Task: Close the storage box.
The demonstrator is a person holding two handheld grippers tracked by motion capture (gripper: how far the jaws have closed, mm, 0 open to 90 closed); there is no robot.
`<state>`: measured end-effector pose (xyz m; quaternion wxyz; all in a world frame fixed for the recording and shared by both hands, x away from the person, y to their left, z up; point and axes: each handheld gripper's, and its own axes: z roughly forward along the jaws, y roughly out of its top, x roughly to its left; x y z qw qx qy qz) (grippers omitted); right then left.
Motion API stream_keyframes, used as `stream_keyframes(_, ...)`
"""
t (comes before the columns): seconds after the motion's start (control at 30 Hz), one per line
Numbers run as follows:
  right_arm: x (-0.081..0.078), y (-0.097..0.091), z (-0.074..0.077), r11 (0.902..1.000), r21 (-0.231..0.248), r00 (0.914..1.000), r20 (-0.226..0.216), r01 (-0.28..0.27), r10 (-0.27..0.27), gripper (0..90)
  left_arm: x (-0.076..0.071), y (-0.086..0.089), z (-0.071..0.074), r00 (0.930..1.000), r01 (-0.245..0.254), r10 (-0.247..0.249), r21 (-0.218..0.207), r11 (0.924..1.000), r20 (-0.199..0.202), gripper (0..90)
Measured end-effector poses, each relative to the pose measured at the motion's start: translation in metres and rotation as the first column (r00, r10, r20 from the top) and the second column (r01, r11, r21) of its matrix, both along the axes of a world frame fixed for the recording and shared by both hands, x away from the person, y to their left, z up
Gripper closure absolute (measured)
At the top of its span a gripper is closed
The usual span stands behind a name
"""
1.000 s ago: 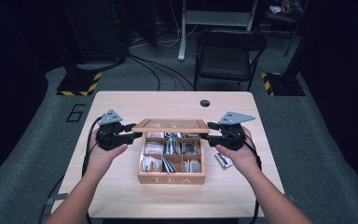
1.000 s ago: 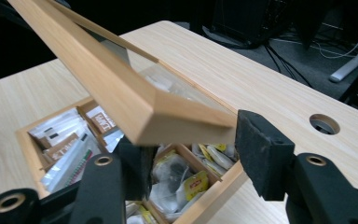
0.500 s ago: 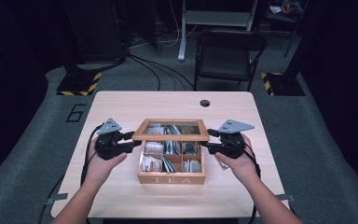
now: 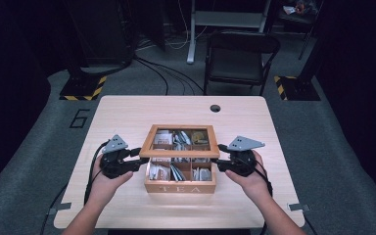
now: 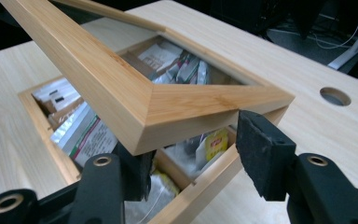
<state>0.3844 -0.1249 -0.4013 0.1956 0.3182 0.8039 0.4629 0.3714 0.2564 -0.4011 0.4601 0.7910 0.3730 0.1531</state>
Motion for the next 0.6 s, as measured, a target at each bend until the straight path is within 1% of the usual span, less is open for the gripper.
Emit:
stream_keyframes(0.03, -0.002, 0.0, -0.003, 1.0, -0.005, 1.0, -0.002, -0.003, 0.003, 47.4, -0.001, 0.0, -0.002, 1.0, -0.002, 0.002, -0.004, 1.0, -0.001, 55.4)
stream_keyframes(0.07, -0.002, -0.001, -0.005, 1.0, -0.005, 1.0, -0.005, -0.004, 0.004, 47.4, -0.002, 0.0, -0.005, 0.9999, 0.007, -0.007, -0.003, 1.0, -0.009, 55.4)
stream_keyframes(0.1, -0.004, 0.0, -0.008, 1.0, 0.005, 0.9998, -0.02, -0.002, 0.002, 47.4, -0.003, 0.0, -0.007, 0.9999, 0.012, -0.012, -0.002, 0.9999, -0.009, 55.4)
stream_keyframes(0.23, -0.009, -0.002, -0.018, 0.9997, 0.024, 0.9987, -0.05, -0.003, 0.004, 47.8, -0.006, 0.0, -0.016, 0.9996, 0.024, -0.024, -0.004, 0.9997, -0.015, 55.6)
stream_keyframes(0.33, -0.012, -0.002, -0.022, 0.9997, 0.019, 0.998, -0.06, -0.017, 0.018, 48.2, -0.009, 0.0, -0.021, 0.9992, 0.032, -0.033, -0.008, 0.9994, -0.022, 55.7)
stream_keyframes(0.4, -0.016, 0.0, -0.024, 0.9998, -0.003, 0.9983, -0.054, -0.02, 0.02, 48.2, -0.01, 0.0, -0.024, 0.9989, 0.04, -0.04, 0.001, 0.9992, -0.025, 55.7)
stream_keyframes(0.47, -0.018, 0.001, -0.025, 0.9996, -0.013, 0.9982, -0.055, -0.024, 0.023, 48.2, -0.012, -0.001, -0.028, 0.9989, 0.035, -0.035, -0.001, 0.9994, -0.03, 55.7)
stream_keyframes(0.5, -0.02, 0.001, -0.026, 0.9995, -0.011, 0.9974, -0.066, -0.028, 0.027, 48.2, -0.012, -0.001, -0.029, 0.9989, 0.034, -0.035, -0.003, 0.9994, -0.032, 55.6)
stream_keyframes(0.57, -0.022, 0.001, -0.027, 0.9998, -0.004, 0.9972, -0.073, -0.019, 0.018, 48.2, -0.013, -0.001, -0.032, 0.9991, 0.025, -0.025, -0.01, 0.9996, -0.034, 55.6)
stream_keyframes(0.6, -0.023, 0.001, -0.028, 0.9999, -0.001, 0.9972, -0.073, -0.017, 0.017, 48.2, -0.014, -0.001, -0.033, 0.9988, 0.03, -0.03, -0.004, 0.9995, -0.038, 55.6)
